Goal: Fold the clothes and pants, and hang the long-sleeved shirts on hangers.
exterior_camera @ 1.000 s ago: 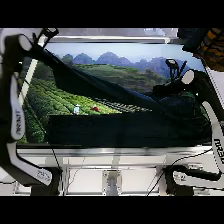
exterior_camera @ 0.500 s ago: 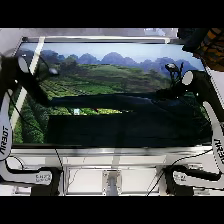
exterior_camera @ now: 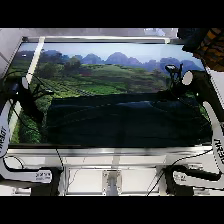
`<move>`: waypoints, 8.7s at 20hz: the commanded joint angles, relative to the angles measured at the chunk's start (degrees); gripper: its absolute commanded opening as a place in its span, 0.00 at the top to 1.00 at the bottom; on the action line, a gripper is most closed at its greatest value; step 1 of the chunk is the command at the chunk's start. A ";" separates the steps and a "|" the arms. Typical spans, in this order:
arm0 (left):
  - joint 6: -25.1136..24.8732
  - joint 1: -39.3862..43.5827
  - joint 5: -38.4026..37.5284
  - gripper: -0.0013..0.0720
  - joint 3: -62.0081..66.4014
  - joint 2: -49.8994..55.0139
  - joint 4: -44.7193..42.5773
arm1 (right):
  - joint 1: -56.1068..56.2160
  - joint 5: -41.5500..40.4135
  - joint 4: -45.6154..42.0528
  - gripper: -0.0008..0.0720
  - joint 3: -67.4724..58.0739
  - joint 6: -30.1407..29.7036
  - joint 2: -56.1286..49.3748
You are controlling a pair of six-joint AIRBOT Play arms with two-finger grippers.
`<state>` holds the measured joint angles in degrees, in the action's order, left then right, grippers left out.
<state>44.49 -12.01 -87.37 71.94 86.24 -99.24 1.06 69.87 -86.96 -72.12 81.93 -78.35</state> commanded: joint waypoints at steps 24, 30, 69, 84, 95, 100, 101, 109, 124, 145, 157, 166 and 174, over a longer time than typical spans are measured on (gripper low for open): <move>3.37 -8.31 42.38 0.57 0.11 13.81 44.48 | -3.08 -5.01 -4.87 0.47 -0.07 9.01 0.00; 2.89 -6.27 42.21 0.96 0.26 13.62 45.33 | -20.02 -7.74 -4.61 0.46 -0.04 10.29 -0.26; 18.14 -5.33 29.00 0.95 3.87 17.51 35.85 | -32.81 -16.81 10.86 0.65 -10.71 9.94 -27.41; 22.03 -4.87 57.16 0.96 7.45 2.78 34.71 | -32.70 -17.18 16.48 0.95 -29.51 5.73 -26.34; 24.72 -4.09 60.83 0.75 7.48 11.54 40.13 | -26.99 -20.90 16.13 0.72 -29.53 5.95 -29.14; 24.59 -5.27 57.11 0.54 7.50 8.81 39.67 | -27.69 -14.93 12.02 0.53 -29.53 6.95 -28.92; 24.59 -6.14 54.55 0.51 7.50 7.89 39.67 | -28.35 -11.87 10.25 0.53 -29.53 6.95 -28.76; 27.02 -12.37 14.27 0.47 5.40 4.44 25.33 | -32.87 10.01 2.29 0.53 -29.07 3.82 -27.10; 22.12 -12.35 14.32 0.47 -21.27 -12.07 20.65 | -32.87 3.65 1.42 0.88 -5.62 -3.15 -8.79; 20.68 -12.37 27.12 0.94 -25.03 -11.85 24.65 | -32.87 4.09 1.40 0.88 -5.60 -3.63 -6.27; 20.90 -12.37 28.41 0.68 -27.93 -11.85 23.85 | -32.87 4.02 1.42 0.88 -5.60 -3.63 -6.29; 23.39 -12.31 32.76 0.96 -24.76 -11.98 23.43 | -32.87 3.91 1.42 0.88 -5.60 -3.61 -6.29; 27.15 -12.26 43.93 0.95 -8.35 -12.59 24.33 | -32.87 2.47 1.92 0.88 -5.60 -3.32 -6.32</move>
<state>70.39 -24.25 -49.04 59.51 73.71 -75.44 -31.81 72.77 -85.45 -77.71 78.37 -84.66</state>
